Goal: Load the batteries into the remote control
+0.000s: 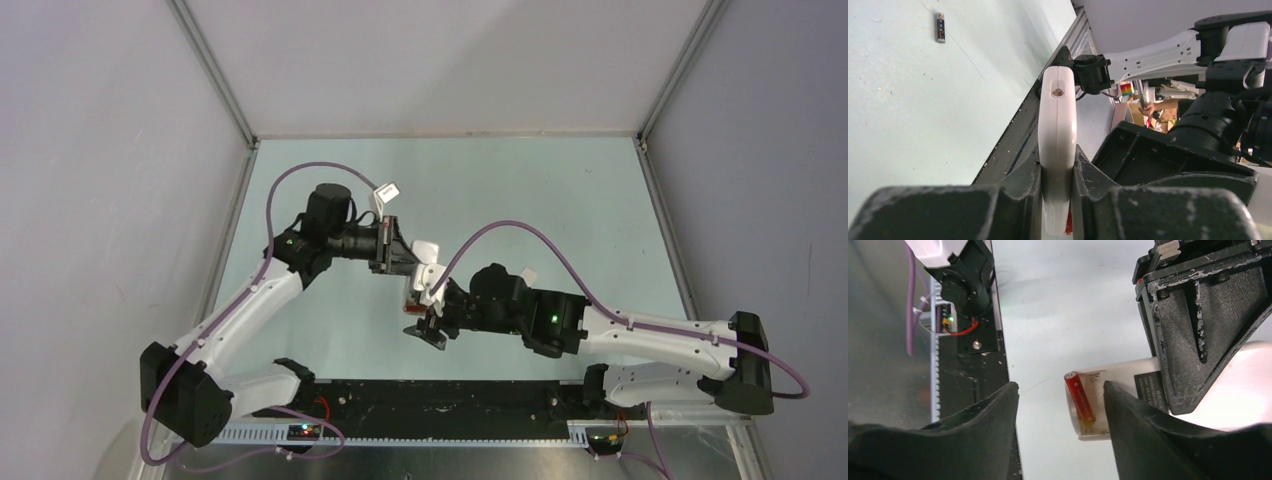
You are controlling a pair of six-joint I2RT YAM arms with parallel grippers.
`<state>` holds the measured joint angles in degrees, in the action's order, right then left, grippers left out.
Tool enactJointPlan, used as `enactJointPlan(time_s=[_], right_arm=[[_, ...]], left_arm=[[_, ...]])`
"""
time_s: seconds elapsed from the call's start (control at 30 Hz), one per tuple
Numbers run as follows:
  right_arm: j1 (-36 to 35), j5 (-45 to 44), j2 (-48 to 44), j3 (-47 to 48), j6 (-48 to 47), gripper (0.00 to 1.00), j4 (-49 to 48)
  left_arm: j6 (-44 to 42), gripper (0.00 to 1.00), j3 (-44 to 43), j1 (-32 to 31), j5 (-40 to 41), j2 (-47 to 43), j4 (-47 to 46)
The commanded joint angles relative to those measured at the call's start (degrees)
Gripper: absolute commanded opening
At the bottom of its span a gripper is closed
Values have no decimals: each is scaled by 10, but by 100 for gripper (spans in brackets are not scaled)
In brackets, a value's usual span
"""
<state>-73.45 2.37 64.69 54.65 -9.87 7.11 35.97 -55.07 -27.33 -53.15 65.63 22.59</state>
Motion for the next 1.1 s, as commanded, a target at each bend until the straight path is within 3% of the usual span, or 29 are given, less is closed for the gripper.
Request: enactJointPlan(time_s=[0.0, 0.13, 0.2, 0.37, 0.57, 0.7, 1.07], right_arm=[[4, -46, -21, 16, 21, 72, -20], [6, -64, -32, 16, 46, 97, -18], [7, -84, -37, 16, 67, 99, -17], [28, -145, -41, 40, 171, 99, 35], [106, -142, -48, 59, 436, 99, 164], [142, -120, -50, 58, 549, 99, 198], [147, -18, -5, 55, 673, 100, 158]], left_arm=[[-4, 0, 6, -4, -22, 10, 0], [-9, 0, 3, -4, -24, 25, 0], [-12, 0, 1, -4, -24, 36, 0], [-19, 0, -6, -4, -26, 55, 0], [-28, 0, -20, -2, -27, 70, -1], [-31, 0, -29, -1, -23, 82, -1], [-23, 0, -48, 0, -15, 101, 0]])
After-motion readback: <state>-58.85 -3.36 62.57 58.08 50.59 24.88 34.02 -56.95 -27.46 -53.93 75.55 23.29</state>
